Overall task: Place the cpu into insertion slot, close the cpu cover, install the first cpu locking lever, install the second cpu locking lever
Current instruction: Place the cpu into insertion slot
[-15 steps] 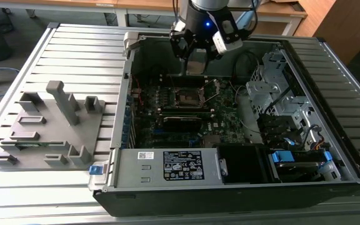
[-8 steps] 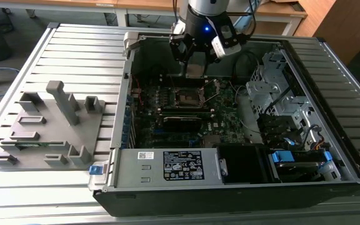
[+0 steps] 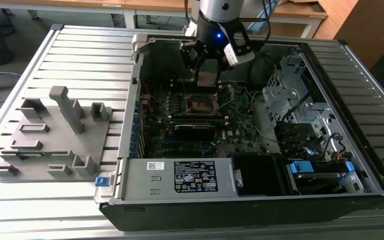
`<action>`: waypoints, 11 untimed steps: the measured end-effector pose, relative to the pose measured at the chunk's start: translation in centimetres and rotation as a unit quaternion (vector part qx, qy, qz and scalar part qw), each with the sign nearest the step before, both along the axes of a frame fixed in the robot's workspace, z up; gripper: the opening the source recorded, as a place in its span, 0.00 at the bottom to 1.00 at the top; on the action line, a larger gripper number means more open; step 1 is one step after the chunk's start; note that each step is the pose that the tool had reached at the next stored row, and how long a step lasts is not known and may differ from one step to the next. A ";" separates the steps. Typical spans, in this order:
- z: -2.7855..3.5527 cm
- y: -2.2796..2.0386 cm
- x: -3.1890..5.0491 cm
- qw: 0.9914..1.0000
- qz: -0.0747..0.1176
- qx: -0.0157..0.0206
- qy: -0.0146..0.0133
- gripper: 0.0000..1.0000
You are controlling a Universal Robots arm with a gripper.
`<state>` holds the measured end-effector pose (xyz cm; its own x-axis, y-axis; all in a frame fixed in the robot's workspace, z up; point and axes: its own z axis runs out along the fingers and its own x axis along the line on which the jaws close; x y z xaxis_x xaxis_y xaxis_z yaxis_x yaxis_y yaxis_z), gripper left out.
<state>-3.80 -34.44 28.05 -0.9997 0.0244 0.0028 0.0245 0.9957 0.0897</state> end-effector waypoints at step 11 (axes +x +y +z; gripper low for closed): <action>-0.61 0.00 -0.08 1.000 0.000 0.000 0.000 0.54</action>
<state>-3.89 -34.44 27.45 -0.9997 0.0244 0.0026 0.0245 0.9957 0.0895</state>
